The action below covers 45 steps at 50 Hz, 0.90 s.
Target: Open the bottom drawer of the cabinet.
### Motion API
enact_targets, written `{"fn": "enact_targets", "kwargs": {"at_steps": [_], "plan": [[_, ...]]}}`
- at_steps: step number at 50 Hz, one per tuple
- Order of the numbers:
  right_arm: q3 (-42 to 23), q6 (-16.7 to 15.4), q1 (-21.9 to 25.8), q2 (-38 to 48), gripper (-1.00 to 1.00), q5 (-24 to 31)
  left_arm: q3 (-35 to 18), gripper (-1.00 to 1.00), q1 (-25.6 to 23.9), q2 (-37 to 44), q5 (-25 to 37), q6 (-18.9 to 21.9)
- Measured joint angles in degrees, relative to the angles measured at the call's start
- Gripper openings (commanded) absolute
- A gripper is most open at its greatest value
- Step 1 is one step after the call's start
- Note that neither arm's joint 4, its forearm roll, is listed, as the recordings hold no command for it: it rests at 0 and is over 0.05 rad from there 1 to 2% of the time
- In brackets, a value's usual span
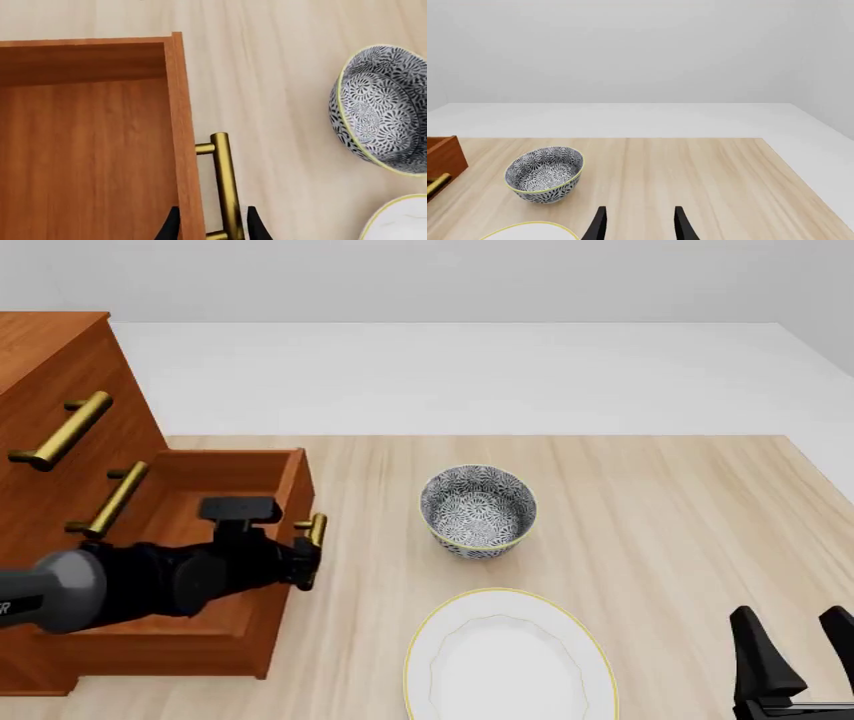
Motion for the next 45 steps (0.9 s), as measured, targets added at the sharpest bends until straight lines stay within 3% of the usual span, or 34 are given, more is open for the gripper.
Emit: {"fn": "enact_targets", "kwargs": {"at_steps": [33,45], "plan": [[0.00,0.00,0.00,0.00,1.00,0.00,0.45,1.00,-0.13,-0.06,-1.19,-1.85],[0.00,0.00,0.00,0.00,1.00,0.00,-0.43,1.00,0.07,-0.05,1.30,-1.61]]}}
